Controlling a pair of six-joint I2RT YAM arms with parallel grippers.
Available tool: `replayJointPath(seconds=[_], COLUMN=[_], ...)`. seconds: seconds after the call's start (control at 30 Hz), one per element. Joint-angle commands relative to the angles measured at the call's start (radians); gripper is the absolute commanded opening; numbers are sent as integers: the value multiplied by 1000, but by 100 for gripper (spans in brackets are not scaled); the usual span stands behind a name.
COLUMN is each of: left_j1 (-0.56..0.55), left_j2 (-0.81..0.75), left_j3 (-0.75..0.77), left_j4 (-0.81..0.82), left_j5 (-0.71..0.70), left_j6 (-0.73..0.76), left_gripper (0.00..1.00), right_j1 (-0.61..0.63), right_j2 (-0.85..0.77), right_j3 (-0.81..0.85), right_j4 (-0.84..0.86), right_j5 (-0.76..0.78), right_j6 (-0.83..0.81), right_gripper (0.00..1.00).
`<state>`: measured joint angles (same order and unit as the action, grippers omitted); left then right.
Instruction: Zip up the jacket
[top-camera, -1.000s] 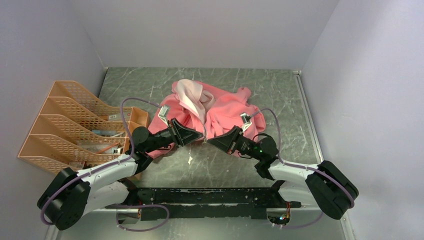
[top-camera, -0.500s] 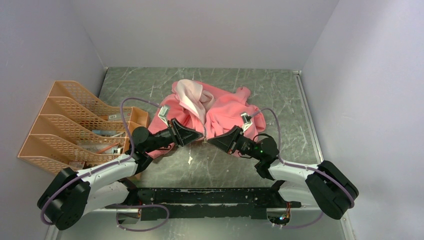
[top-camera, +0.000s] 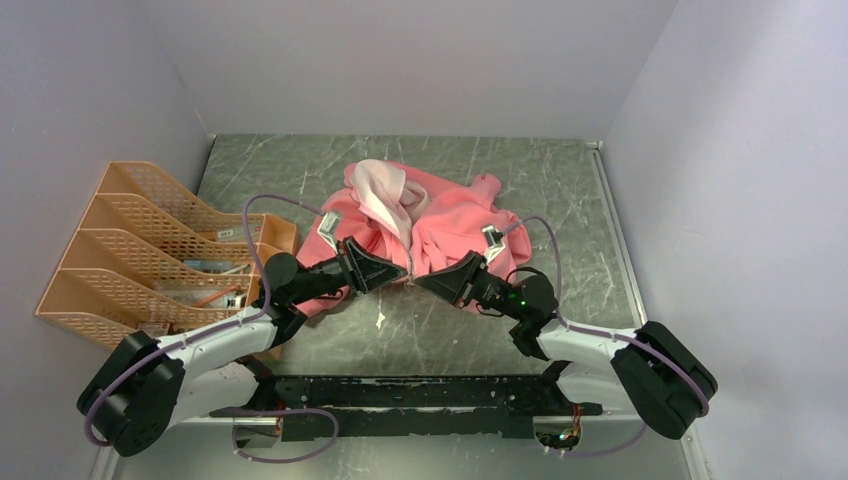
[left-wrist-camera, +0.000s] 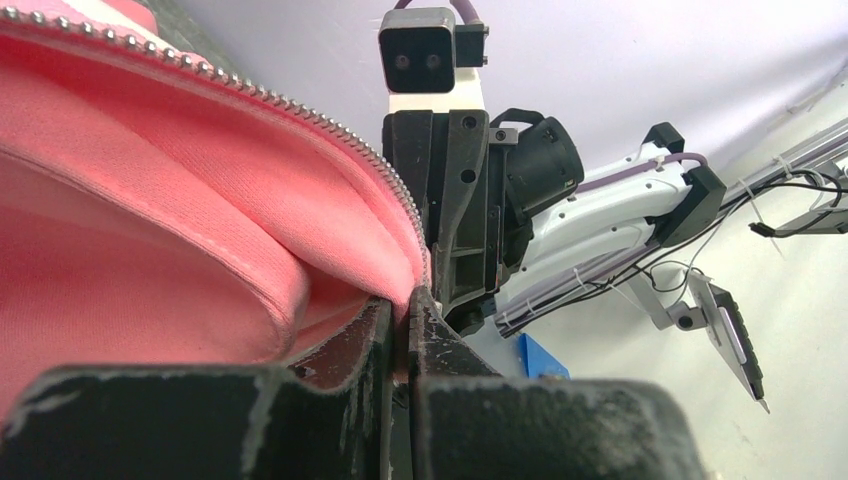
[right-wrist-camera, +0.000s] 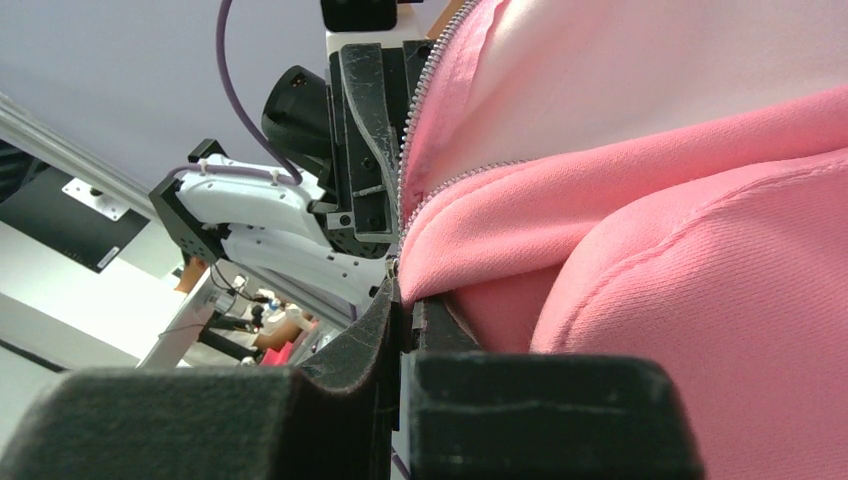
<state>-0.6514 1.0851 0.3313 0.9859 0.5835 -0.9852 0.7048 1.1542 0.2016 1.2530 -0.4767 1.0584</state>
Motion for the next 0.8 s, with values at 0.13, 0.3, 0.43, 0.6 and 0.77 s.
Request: replayJointPath(seconds=[0.13,0.3,0.43,0.6,0.77], left_j1=[0,-1,1,-2,-2], left_j2=[15,32,35,16,-7], left_j3=[-4,-10,-12,-16,-18], left_j4=[114,138,122,63,13], left_j5=[65,80,78,55,36], left_j6=[-10,-21,-16,8,28], left_gripper=[8,8,8,8,8], right_j1=[-2,-2,-2,-3,-2], right_j2=[-22,-27,-42,-79,-114], right_j3=[21,27,42,65,80], right_j4=[35,28,0,-63,-120], right_j5=[21,45,59,79,97], right_j6=[0,-2,-14,-41,-64], right_gripper=[0,0,0,0,0])
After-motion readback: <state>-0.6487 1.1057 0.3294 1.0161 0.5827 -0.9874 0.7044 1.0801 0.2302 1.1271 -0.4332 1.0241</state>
